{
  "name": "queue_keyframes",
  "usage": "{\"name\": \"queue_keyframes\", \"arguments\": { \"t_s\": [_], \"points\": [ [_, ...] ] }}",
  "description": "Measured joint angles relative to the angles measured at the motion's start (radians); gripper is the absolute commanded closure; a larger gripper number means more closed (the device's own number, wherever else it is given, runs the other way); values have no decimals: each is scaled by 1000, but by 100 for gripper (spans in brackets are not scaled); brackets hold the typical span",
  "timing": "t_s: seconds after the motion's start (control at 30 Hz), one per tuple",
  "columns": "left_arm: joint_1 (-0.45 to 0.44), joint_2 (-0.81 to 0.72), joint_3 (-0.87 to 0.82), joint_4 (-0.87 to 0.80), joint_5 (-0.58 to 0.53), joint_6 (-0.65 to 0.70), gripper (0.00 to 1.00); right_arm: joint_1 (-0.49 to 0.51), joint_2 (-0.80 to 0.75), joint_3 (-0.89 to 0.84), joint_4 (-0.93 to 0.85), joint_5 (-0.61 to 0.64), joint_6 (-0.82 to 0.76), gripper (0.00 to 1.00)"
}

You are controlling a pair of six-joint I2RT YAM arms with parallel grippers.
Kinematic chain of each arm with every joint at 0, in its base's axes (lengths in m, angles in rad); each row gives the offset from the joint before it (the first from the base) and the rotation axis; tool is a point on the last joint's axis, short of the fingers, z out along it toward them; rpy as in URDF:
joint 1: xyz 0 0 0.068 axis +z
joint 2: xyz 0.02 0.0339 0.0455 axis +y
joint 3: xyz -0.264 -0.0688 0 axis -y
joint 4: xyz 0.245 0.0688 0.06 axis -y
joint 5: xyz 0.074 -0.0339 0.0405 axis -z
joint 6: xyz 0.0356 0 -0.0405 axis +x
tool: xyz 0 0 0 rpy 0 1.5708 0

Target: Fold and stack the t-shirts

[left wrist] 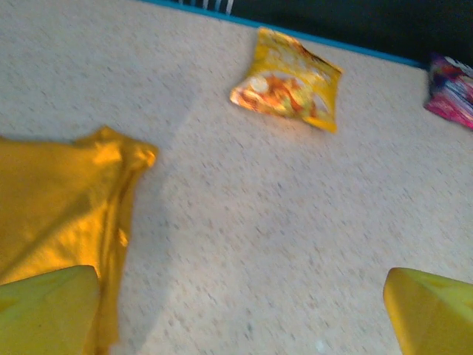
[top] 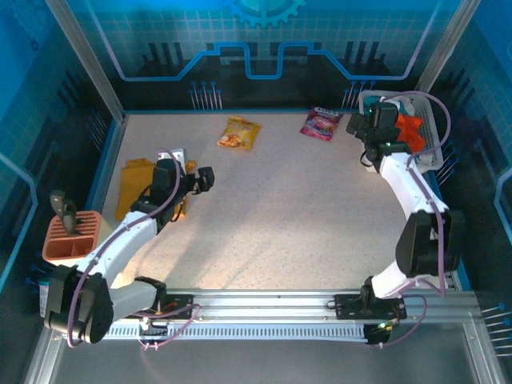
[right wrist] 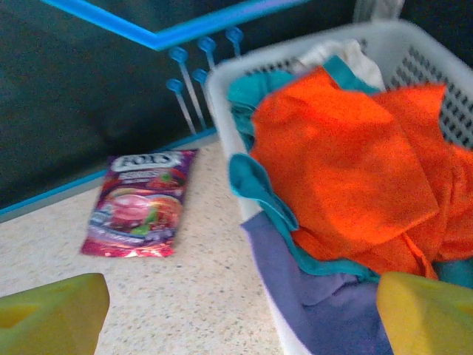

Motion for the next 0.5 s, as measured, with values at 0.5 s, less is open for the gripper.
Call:
{"name": "queue_keyframes", "arguments": {
  "t_s": [0.5],
  "points": [
    [-48,-141,-26,-127,94,-45,1,-174,391,234,-106,-27,344,27]
  ]
}}
